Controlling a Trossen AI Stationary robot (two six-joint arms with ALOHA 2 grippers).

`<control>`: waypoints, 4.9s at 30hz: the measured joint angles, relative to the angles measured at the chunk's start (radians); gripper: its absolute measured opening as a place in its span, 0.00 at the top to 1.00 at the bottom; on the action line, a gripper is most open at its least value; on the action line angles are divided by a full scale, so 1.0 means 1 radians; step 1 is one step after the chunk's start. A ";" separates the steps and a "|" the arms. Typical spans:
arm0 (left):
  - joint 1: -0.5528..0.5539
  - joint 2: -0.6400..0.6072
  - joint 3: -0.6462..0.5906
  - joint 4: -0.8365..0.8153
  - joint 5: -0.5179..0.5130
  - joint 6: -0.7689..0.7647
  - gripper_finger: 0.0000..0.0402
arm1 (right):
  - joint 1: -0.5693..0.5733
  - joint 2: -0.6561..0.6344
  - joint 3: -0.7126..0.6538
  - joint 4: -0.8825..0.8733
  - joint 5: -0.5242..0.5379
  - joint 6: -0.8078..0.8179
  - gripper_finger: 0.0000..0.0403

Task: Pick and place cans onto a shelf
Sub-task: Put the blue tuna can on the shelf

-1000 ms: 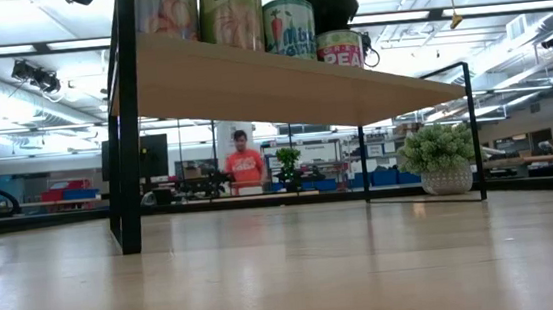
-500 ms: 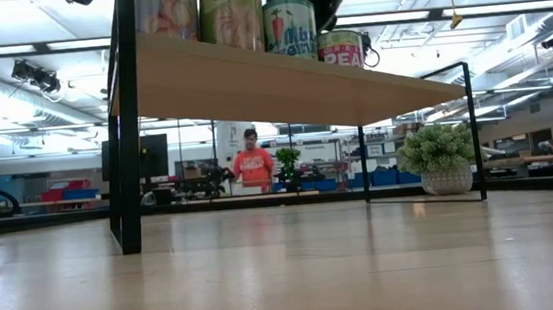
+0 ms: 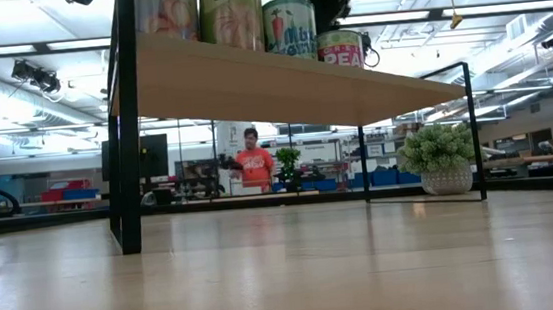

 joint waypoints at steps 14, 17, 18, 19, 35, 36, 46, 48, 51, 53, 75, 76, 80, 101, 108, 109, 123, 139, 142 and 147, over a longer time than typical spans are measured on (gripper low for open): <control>0.000 0.000 0.000 -0.017 0.000 0.003 0.81 | 0.219 -0.200 0.000 -0.178 0.026 0.262 0.13; 0.000 0.000 0.000 -0.017 0.000 0.003 0.81 | 0.325 -0.199 0.000 -0.198 0.064 0.356 0.13; 0.000 0.000 0.000 -0.017 0.000 0.003 0.81 | 0.363 -0.196 0.000 -0.198 0.075 0.386 0.13; 0.000 0.000 0.000 -0.016 0.000 0.003 0.81 | 0.398 -0.192 0.000 -0.197 0.089 0.416 0.13; 0.000 0.000 0.000 -0.016 0.000 0.000 0.81 | 0.848 -0.195 -0.224 -0.154 0.334 0.989 0.13; 0.000 0.000 0.000 -0.016 0.000 0.000 0.81 | 0.863 -0.195 -0.243 -0.145 0.338 1.002 0.13; 0.000 0.000 0.000 -0.016 0.033 0.000 0.81 | 0.942 -0.196 -0.473 0.059 0.286 1.051 0.13; 0.000 0.000 0.000 -0.016 0.059 0.000 0.81 | 0.957 -0.196 -0.530 0.118 0.262 1.056 0.13; 0.000 0.000 0.000 -0.017 0.086 0.001 0.81 | 0.977 -0.196 -0.615 0.225 0.225 1.058 0.13; 0.000 0.000 0.000 -0.018 0.087 0.001 0.81 | 0.990 -0.190 -0.667 0.300 0.199 1.048 0.13; 0.000 0.000 0.000 -0.042 0.086 -0.005 0.81 | 1.180 -0.170 -0.936 0.700 0.240 0.626 0.13; 0.000 0.000 0.000 -0.046 0.086 -0.008 0.81 | 1.180 -0.162 -0.938 0.705 0.238 0.624 0.13; 0.000 0.000 0.000 -0.064 0.086 -0.026 0.81 | 1.179 -0.122 -0.941 0.710 0.234 0.600 0.13; 0.000 0.000 0.000 -0.077 0.096 -0.045 0.81 | 1.156 0.004 -0.940 0.745 0.184 0.629 0.25; 0.000 0.000 0.000 -0.089 0.097 -0.044 0.81 | 1.102 -0.012 -0.937 0.721 0.139 0.630 0.27; 0.000 0.000 0.000 -0.094 0.097 -0.045 0.81 | 1.089 -0.022 -0.937 0.694 0.145 0.620 0.27; 0.000 0.000 0.000 -0.133 0.097 -0.042 0.81 | 0.876 -0.393 -0.938 0.534 0.162 0.532 0.27; 0.000 0.000 0.000 -0.133 0.077 -0.051 0.81 | 0.728 -0.505 -0.665 0.173 0.236 0.442 0.27; 0.000 0.000 0.000 -0.133 0.069 -0.050 0.81 | 0.680 -0.505 -0.622 0.113 0.245 0.416 0.27; 0.000 0.000 0.000 -0.137 0.069 -0.049 0.81 | 0.569 -0.504 -0.607 0.090 0.264 0.305 0.27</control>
